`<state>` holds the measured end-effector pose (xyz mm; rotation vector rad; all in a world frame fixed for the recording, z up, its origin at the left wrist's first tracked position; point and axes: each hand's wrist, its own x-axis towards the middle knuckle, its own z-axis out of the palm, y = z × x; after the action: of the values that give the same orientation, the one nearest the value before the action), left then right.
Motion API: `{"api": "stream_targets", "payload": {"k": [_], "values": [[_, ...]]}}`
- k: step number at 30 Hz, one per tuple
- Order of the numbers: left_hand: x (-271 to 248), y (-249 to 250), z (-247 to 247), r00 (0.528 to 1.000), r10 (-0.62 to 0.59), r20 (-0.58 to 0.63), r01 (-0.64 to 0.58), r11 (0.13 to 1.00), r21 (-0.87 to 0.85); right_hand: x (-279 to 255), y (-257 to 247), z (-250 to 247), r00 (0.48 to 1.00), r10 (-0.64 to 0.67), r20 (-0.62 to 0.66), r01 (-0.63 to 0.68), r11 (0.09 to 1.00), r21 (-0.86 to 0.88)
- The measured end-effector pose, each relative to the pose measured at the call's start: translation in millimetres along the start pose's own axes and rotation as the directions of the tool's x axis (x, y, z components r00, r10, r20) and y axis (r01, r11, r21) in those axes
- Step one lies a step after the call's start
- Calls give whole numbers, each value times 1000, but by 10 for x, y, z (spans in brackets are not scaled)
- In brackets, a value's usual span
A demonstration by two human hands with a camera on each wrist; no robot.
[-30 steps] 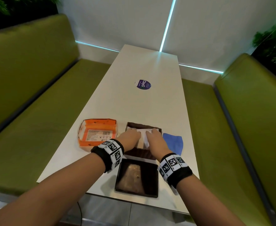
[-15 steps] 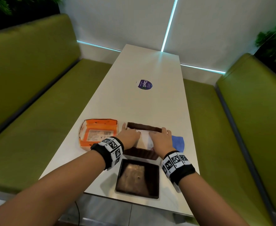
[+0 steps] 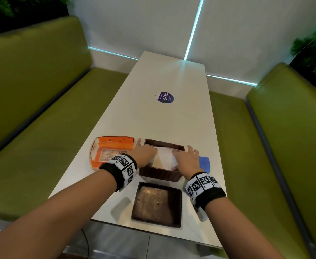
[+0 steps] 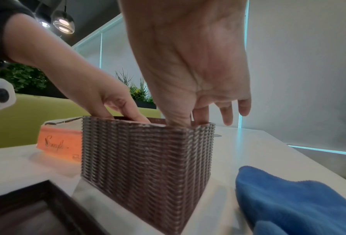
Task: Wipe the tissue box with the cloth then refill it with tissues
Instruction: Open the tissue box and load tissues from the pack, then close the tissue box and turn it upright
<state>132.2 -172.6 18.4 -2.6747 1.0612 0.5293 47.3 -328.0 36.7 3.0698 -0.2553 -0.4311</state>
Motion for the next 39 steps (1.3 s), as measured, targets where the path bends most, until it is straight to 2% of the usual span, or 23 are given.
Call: {"api": "stream_targets", "payload": {"k": [8, 11, 13, 14, 15, 17, 18, 19, 20, 22, 25, 27, 31, 33, 35, 37, 39], "values": [[-140, -26, -86, 1000, 15, -19, -15, 1000, -12, 16, 36, 65, 999, -32, -27, 33, 999, 20], [-333, -8, -213, 999, 36, -11, -35, 999, 32, -35, 45, 5, 998, -46, -40, 47, 999, 24], [-502, 27, -276, 994, 65, -85, -61, 997, 42, -137, 57, -75, 994, -53, -94, 60, 996, 68], [-599, 54, -268, 981, 88, -171, -87, 996, 12, -219, 63, -106, 988, -55, -144, 71, 992, 104], [-700, 84, -223, 946, 115, -302, -134, 990, -44, -310, 69, -121, 976, -55, -211, 87, 986, 142], [-938, 165, -42, 806, 188, -561, -309, 942, -128, -546, 60, -77, 922, -69, -382, 153, 969, 192], [-1057, 210, 96, 752, 233, -616, -390, 911, -132, -672, 40, -15, 881, -96, -464, 210, 957, 201], [-1175, 257, 262, 738, 277, -615, -445, 885, -134, -792, 14, 94, 847, -133, -515, 269, 942, 199], [-1286, 300, 434, 748, 318, -582, -476, 869, -136, -911, -18, 227, 828, -183, -530, 324, 928, 185], [-1437, 347, 780, 787, 410, -461, -505, 857, -99, -1110, -78, 529, 828, -308, -468, 407, 905, 125], [-1517, 382, 1090, 821, 477, -315, -502, 865, 1, -1327, -74, 914, 872, -445, -204, 464, 884, 53], [-1539, 374, 1143, 831, 457, -316, -480, 877, 7, -1430, -24, 1025, 891, -446, -88, 449, 893, 22], [-1558, 312, 1147, 832, 469, -297, -514, 853, -92, -1480, 130, 1037, 891, -441, -105, 442, 897, -16], [-1589, 278, 1038, 841, 414, -348, -507, 828, -239, -1479, 227, 965, 895, -420, -147, 427, 904, 14], [-1614, 228, 852, 855, 316, -411, -491, 748, -446, -1467, 320, 873, 896, -405, -181, 426, 899, 96], [-1595, 167, 634, 859, 199, -471, -479, 637, -605, -1444, 381, 706, 902, -386, -195, 427, 866, 262], [-1537, 102, 442, 857, 67, -510, -461, 542, -703, -1395, 419, 462, 930, -309, -201, 368, 788, 494]]}}
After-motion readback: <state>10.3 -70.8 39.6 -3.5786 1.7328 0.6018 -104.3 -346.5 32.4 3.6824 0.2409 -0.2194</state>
